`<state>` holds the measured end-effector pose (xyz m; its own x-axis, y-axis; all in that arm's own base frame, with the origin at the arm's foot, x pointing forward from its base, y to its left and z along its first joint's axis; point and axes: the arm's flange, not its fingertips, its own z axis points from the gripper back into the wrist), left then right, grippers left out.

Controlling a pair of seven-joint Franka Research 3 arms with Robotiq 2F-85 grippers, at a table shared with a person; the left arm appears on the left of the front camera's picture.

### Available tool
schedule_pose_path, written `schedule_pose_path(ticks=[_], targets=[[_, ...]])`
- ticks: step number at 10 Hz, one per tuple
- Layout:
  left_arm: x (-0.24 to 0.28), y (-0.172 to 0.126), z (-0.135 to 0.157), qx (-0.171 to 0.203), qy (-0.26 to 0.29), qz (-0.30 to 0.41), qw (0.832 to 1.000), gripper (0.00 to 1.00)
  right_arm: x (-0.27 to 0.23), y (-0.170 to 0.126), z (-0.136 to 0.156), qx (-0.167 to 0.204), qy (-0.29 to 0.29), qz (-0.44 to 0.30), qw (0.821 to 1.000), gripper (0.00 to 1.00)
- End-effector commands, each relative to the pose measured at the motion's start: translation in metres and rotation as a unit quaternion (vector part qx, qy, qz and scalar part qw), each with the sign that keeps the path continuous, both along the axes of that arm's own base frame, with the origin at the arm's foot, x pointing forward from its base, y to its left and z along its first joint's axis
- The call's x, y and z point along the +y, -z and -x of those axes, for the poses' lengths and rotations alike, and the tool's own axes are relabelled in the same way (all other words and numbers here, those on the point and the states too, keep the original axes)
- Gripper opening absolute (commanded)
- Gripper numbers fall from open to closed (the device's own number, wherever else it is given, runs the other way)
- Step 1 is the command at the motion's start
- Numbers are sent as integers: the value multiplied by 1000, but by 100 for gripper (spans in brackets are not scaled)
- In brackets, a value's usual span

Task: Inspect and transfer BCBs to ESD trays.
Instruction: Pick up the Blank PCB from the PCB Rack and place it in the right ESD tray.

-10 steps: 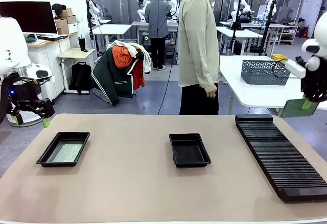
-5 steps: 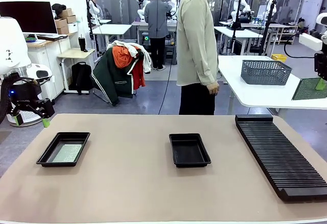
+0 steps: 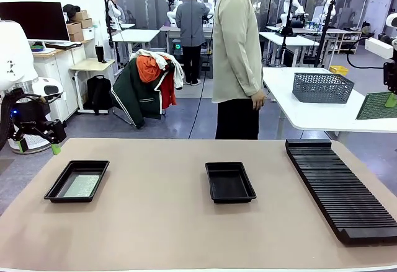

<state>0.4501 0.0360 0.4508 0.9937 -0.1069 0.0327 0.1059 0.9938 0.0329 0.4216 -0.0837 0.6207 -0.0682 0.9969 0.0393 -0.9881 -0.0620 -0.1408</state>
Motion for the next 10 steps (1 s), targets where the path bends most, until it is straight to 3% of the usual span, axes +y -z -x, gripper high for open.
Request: schedule_pose_path(ticks=[1,7,10], targets=[[1,2,0,-4,3,3,1000,100,2,2,2,-1,0,0,1000,0],[1,2,0,-4,3,3,1000,100,0,0,0,0,0,0,1000,3],[1,2,0,-4,3,3,1000,100,5,6,-11,57,155,-113,980,3]])
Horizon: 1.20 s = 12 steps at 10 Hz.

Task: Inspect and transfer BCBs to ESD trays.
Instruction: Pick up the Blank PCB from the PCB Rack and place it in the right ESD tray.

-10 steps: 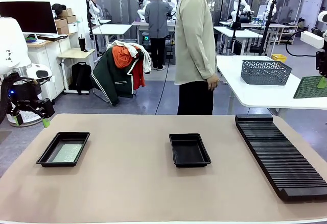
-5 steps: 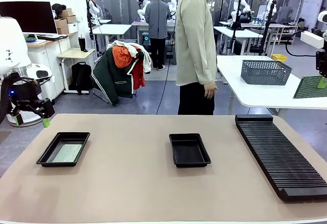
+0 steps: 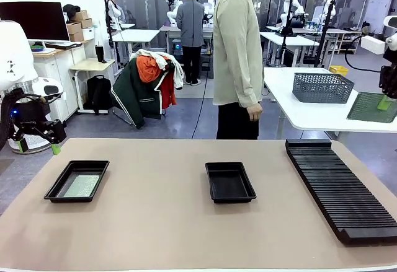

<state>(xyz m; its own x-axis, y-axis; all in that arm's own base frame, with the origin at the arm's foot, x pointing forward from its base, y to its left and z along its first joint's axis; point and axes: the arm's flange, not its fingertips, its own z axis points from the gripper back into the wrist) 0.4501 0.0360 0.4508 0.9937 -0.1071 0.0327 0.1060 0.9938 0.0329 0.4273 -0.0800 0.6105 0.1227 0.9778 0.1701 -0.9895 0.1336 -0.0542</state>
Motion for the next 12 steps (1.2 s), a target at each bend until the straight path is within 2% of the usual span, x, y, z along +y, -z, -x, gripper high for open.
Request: schedule_pose_path(ticks=[1,4,5,8,9,10,12], targets=[[1,2,0,-3,3,3,1000,100,7,2,-5,40,104,-70,991,3],[1,2,0,-3,3,3,1000,100,33,29,-14,123,230,-155,953,3],[1,2,0,-3,3,3,1000,100,44,42,-16,142,272,-183,934,3],[1,2,0,-3,3,3,1000,100,75,88,-23,191,343,-255,883,3],[1,2,0,-3,3,3,1000,100,90,110,-24,212,368,-275,862,3],[1,2,0,-3,3,3,1000,100,104,130,-25,230,380,-288,848,3],[1,2,0,-3,3,3,1000,100,127,166,-26,251,414,-326,812,3]])
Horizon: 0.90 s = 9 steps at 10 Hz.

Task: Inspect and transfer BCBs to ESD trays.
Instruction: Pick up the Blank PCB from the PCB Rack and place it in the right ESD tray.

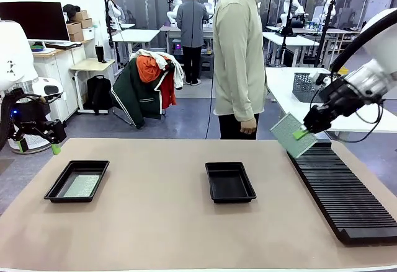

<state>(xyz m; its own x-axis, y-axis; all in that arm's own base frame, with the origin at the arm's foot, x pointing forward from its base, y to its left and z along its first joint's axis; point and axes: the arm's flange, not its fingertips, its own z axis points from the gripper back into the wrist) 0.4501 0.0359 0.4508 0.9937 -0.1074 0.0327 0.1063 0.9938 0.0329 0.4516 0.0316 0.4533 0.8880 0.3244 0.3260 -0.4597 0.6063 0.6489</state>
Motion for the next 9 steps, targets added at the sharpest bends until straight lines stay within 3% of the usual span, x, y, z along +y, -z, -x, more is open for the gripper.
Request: schedule_pose_path(ticks=[1,3,9], targets=[[1,2,0,-3,3,3,1000,100,30,27,0,5,43,-43,998,3],[1,2,0,-3,3,3,1000,100,56,62,-1,41,59,-77,994,3],[1,2,0,-3,3,3,1000,100,124,149,-22,102,112,-125,981,3]])
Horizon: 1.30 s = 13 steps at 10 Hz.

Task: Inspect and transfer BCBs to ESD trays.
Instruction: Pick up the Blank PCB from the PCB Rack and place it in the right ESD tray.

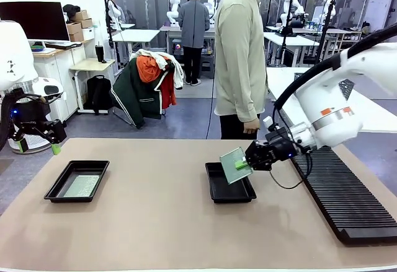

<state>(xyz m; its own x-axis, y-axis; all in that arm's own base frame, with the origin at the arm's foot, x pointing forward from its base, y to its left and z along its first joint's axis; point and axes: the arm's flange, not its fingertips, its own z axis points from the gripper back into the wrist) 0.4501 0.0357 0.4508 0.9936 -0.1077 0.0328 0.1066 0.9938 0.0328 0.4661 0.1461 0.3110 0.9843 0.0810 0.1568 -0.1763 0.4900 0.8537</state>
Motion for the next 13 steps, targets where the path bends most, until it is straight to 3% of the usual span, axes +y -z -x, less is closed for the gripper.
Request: schedule_pose_path(ticks=[1,5,13], targets=[[2,2,0,-3,3,3,1000,100,19,15,-7,-9,24,-5,1000,3],[2,2,0,-3,3,3,1000,100,44,40,-11,9,38,16,999,3],[2,2,0,-3,3,3,1000,100,53,47,-16,40,71,73,994,3]])
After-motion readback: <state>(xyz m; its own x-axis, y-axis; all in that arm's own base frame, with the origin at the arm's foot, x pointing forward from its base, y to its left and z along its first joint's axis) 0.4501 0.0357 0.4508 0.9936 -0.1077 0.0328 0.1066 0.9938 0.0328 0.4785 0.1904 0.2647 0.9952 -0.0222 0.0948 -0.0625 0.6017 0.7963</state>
